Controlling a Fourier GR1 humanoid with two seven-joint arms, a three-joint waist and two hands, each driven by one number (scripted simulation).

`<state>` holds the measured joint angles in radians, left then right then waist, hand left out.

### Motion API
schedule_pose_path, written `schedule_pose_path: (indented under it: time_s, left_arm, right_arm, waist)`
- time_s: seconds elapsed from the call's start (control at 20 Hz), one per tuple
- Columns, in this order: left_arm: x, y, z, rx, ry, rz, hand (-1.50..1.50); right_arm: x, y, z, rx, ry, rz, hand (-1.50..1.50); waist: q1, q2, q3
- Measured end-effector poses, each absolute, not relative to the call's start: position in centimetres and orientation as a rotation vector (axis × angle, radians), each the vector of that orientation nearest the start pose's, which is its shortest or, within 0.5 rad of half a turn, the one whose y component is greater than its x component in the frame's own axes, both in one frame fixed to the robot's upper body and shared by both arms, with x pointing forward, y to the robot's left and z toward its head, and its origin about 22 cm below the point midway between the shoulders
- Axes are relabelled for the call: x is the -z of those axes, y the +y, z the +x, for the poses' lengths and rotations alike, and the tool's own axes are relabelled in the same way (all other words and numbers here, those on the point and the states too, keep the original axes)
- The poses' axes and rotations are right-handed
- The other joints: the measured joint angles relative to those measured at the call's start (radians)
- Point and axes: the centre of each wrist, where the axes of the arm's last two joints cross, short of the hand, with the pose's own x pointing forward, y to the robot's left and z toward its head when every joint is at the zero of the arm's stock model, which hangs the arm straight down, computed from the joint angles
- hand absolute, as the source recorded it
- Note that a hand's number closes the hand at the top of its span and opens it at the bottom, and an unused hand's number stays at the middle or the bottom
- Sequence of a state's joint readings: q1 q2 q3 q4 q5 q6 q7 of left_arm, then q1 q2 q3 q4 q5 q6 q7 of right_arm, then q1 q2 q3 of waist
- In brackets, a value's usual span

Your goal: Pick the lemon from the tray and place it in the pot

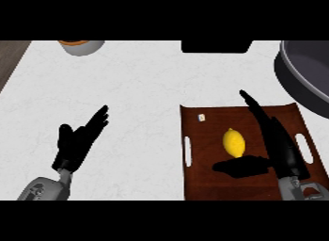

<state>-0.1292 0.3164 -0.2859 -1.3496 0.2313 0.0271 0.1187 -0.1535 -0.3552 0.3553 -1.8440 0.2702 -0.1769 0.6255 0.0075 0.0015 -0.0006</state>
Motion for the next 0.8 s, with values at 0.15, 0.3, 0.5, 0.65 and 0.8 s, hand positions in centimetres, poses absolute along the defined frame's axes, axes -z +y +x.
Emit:
schedule_pose_path:
  time_s: [0.15, 0.3, 0.5, 0.65, 0.8]
  left_arm:
    - [2.0, 24.0, 26.3, 0.288, -1.277, -0.062, 0.0]
    - [1.7, 23.8, 26.1, 0.285, -1.284, -0.06, 0.0]
    - [2.4, 24.5, 25.7, 0.279, -1.28, -0.059, 0.0]
    - [2.5, 24.3, 25.7, 0.281, -1.275, -0.057, 0.0]
    - [2.8, 24.2, 25.2, 0.279, -1.274, -0.052, 0.0]
  right_arm:
    - [-7.6, -20.0, 25.2, -0.573, -1.262, -0.392, -1.5]
    - [-5.6, -20.7, 25.9, -0.618, -1.204, -0.391, -1.5]
    - [-4.2, -22.4, 26.3, -0.63, -1.191, -0.415, -1.5]
    - [-3.2, -23.9, 26.2, -0.626, -1.212, -0.437, -1.5]
    - [-2.4, -25.4, 26.0, -0.605, -1.232, -0.441, -1.5]
  waist:
    - [0.001, 0.001, 0.0]
    - [0.0, 0.0, 0.001]
    - [-0.004, -0.001, 0.001]
    - [-0.006, -0.001, 0.001]
    - [-0.007, -0.002, 0.001]
